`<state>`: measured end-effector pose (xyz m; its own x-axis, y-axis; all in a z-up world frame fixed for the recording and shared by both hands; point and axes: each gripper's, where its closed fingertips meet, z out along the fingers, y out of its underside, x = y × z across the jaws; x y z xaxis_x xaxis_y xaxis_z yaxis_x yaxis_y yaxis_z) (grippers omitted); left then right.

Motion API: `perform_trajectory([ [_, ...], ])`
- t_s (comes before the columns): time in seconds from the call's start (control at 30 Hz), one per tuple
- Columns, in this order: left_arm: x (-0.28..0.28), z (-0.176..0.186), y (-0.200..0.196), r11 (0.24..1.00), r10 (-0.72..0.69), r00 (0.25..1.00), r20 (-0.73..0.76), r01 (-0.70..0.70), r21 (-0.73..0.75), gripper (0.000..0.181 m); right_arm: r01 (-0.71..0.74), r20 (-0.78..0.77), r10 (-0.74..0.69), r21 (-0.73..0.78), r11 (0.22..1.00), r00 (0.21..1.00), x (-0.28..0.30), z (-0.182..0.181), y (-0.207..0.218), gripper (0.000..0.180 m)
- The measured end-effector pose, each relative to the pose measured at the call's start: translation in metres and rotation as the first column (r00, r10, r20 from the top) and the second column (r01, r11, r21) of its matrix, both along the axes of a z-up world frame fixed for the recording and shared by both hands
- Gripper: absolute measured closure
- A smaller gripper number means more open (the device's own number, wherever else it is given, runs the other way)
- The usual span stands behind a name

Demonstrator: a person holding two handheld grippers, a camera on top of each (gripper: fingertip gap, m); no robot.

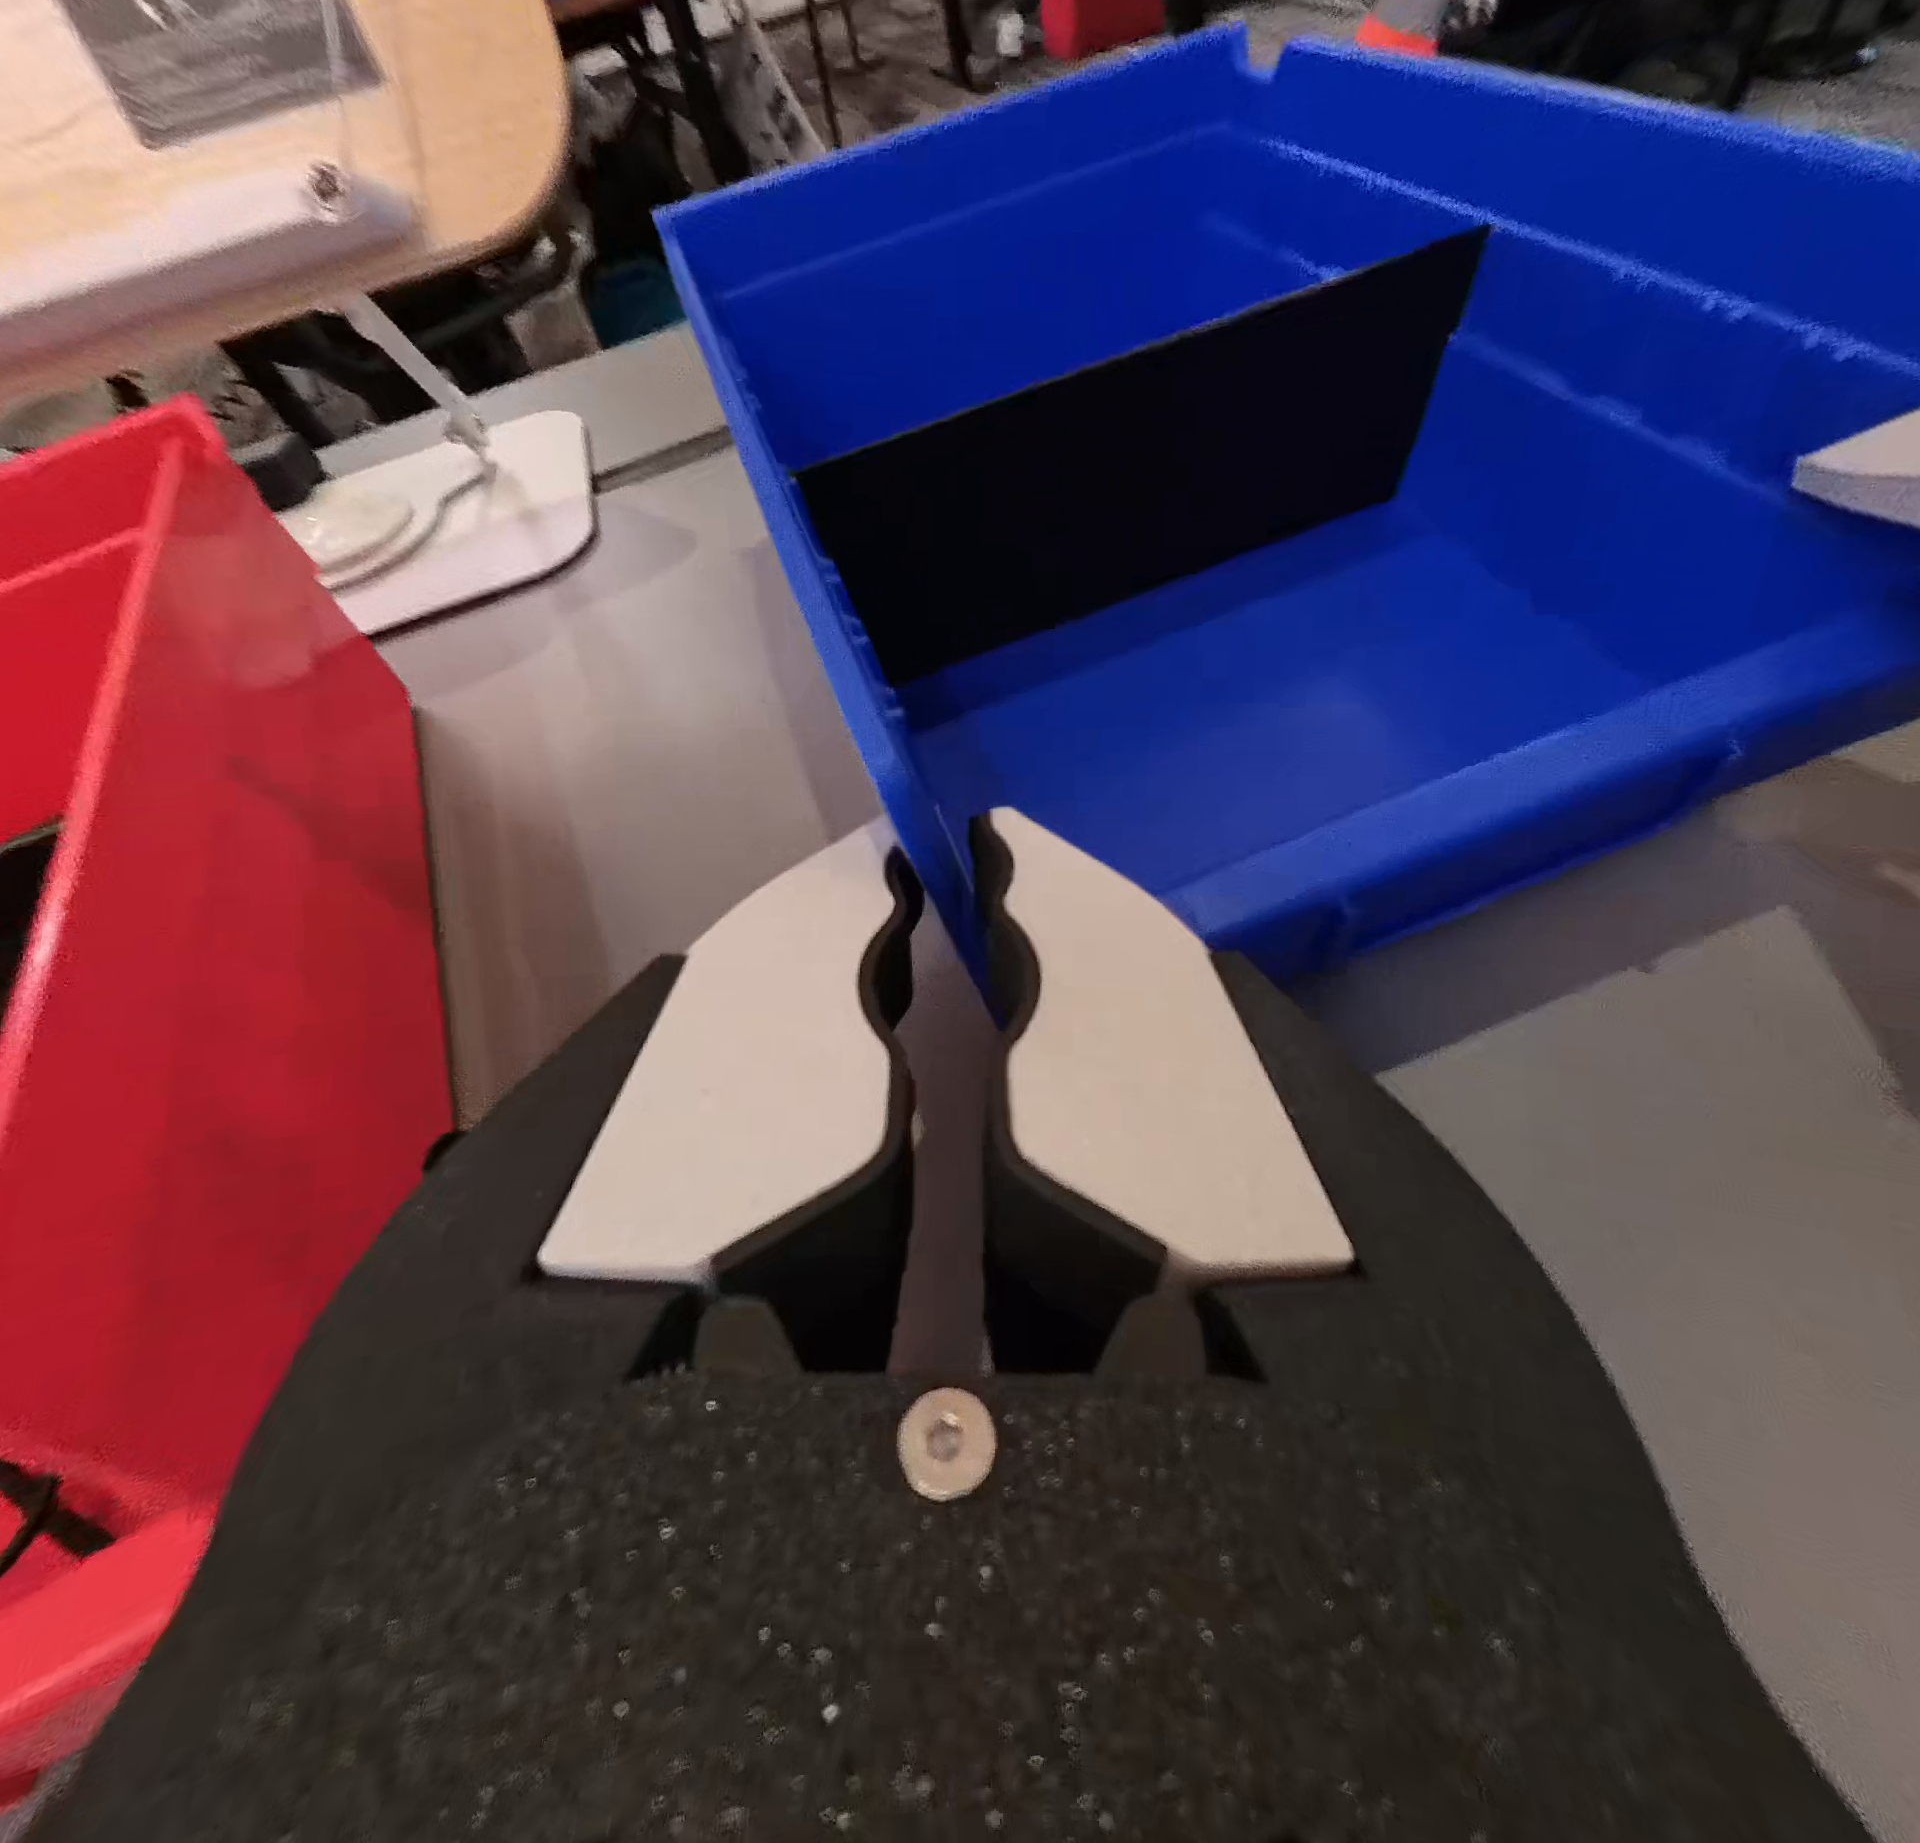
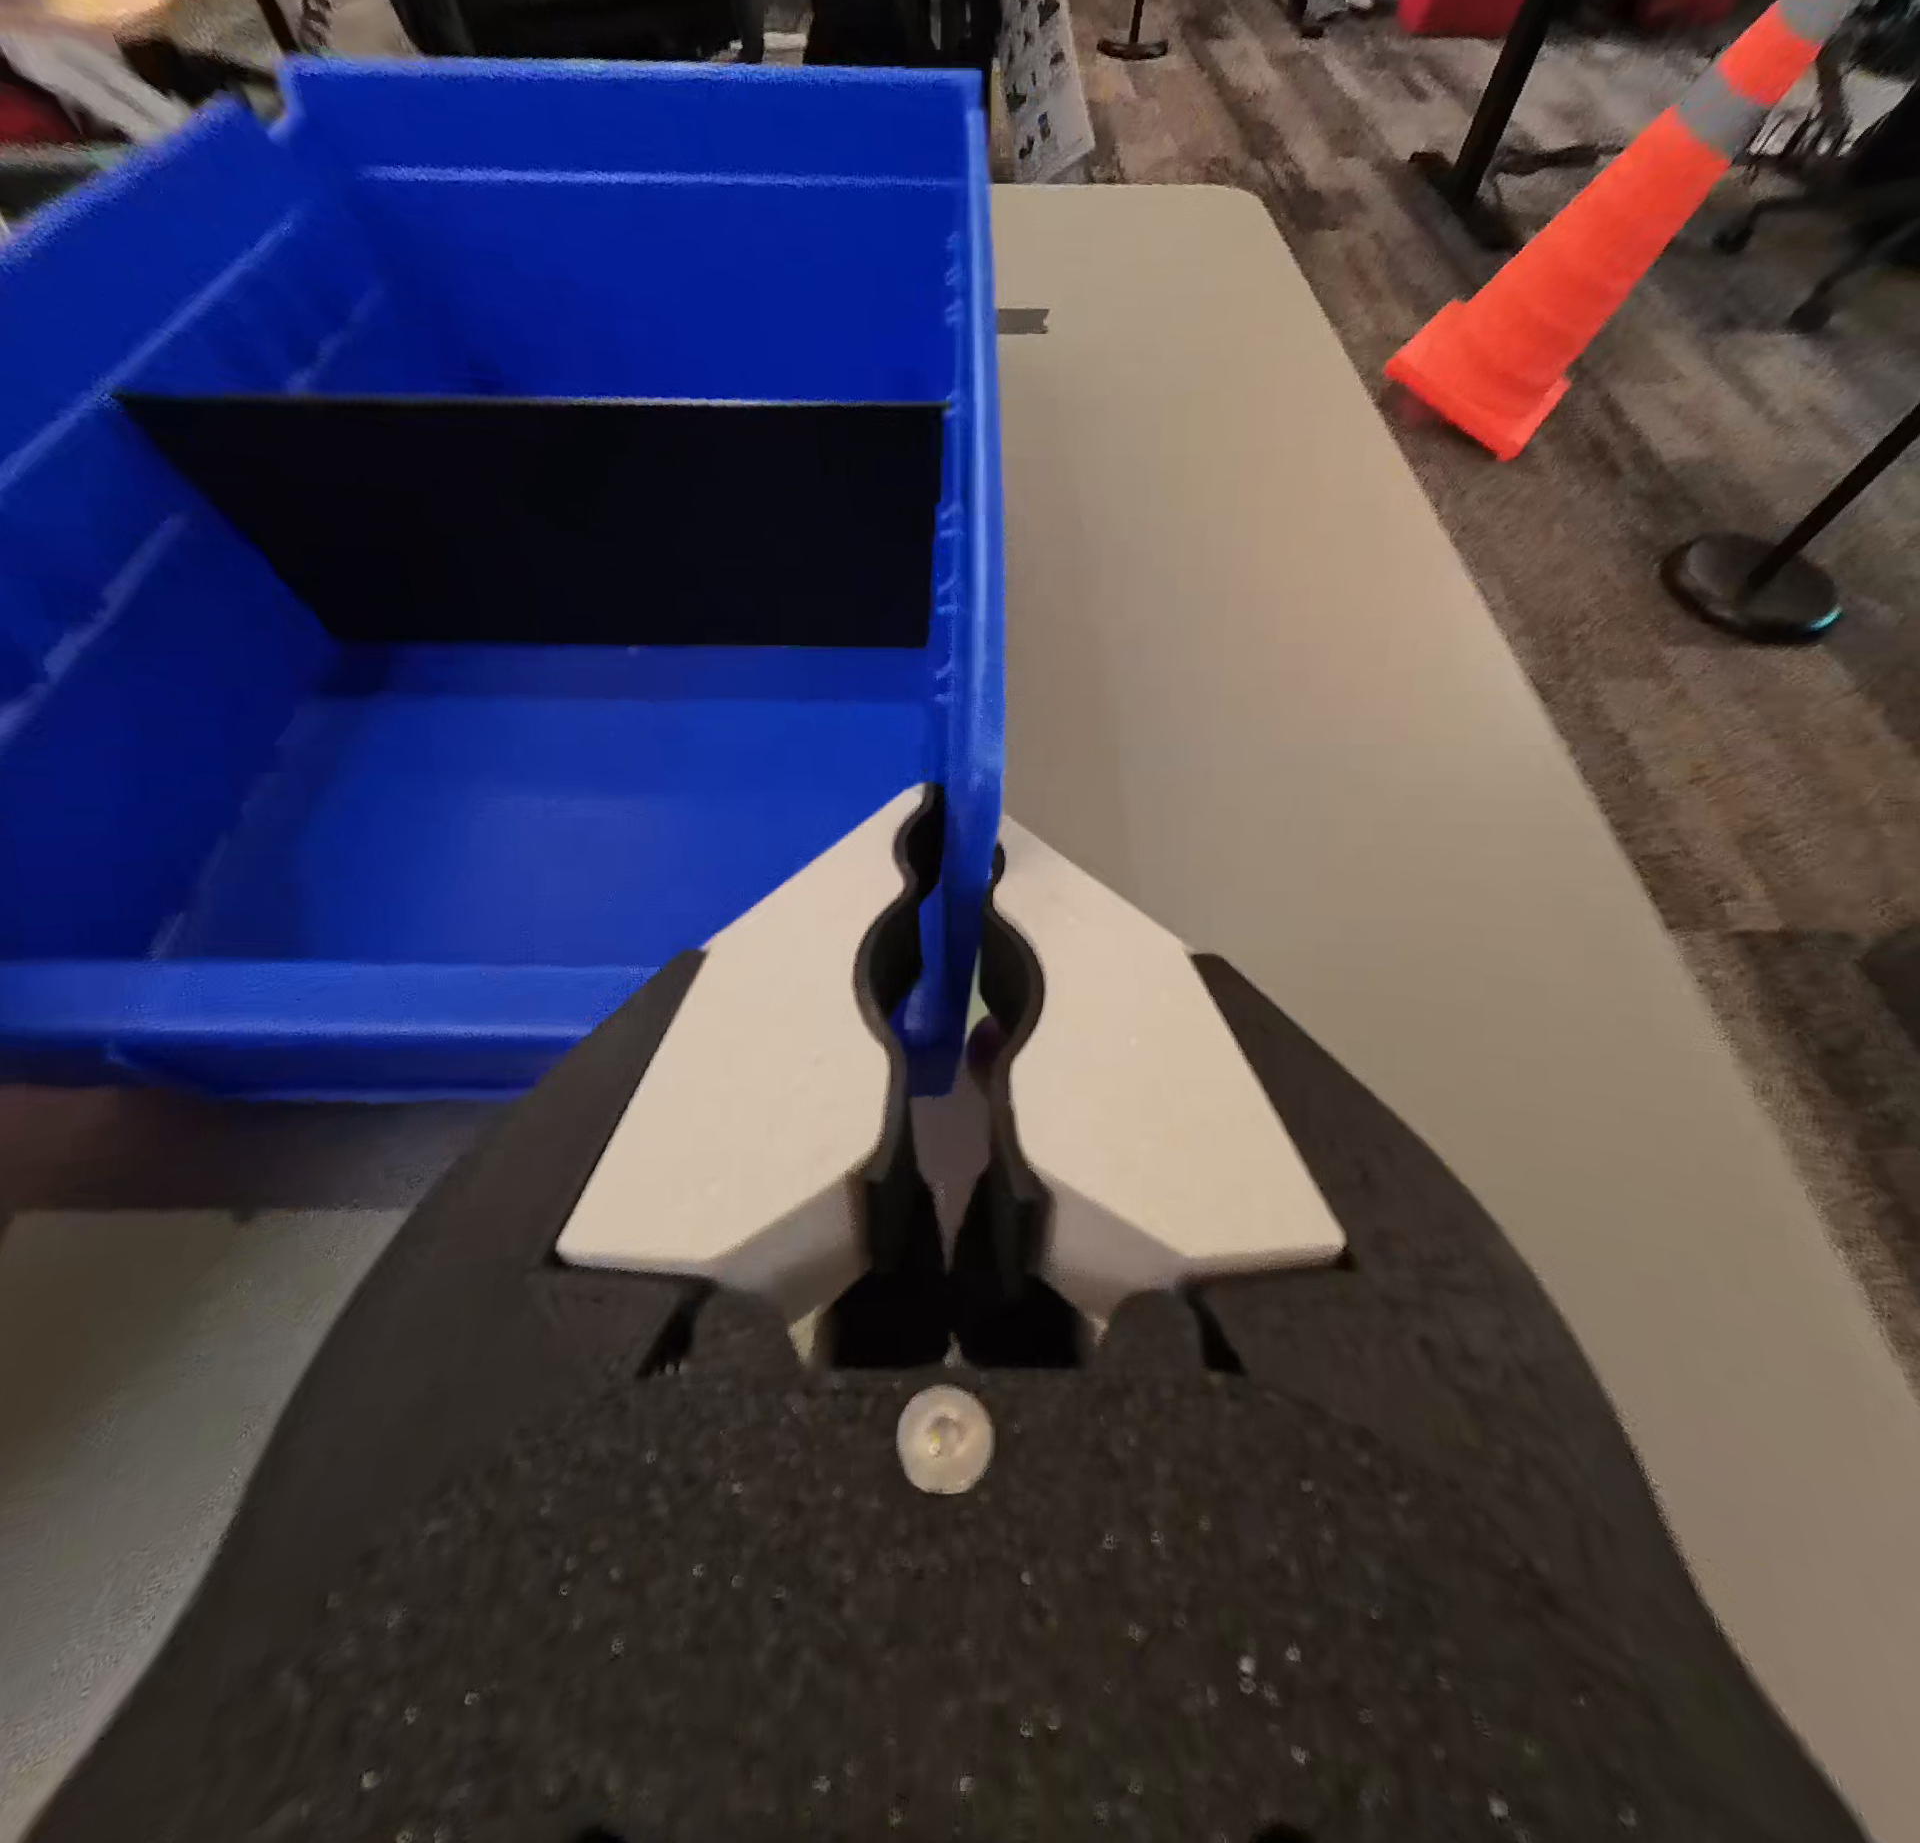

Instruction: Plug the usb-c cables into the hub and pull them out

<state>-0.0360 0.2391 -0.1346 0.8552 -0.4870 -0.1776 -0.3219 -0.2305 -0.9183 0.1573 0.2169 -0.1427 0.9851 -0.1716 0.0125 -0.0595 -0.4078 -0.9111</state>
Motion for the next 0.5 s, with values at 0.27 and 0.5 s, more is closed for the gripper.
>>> perform_trajectory([
  [0.27,-0.004,0.026,-0.052,0.966,-0.226,0.969,0.099,0.236,-0.102,0.171,0.039,-0.032,-0.039,-0.017,0.999,0.999,0.012,-0.002,-0.008,0.175],
  [0.5,-0.158,0.116,-0.044,0.987,-0.137,0.987,0.087,0.128,0.099,0.149,0.155,0.142,-0.158,0.035,0.987,0.977,0.027,0.03,-0.03,0.14],
])
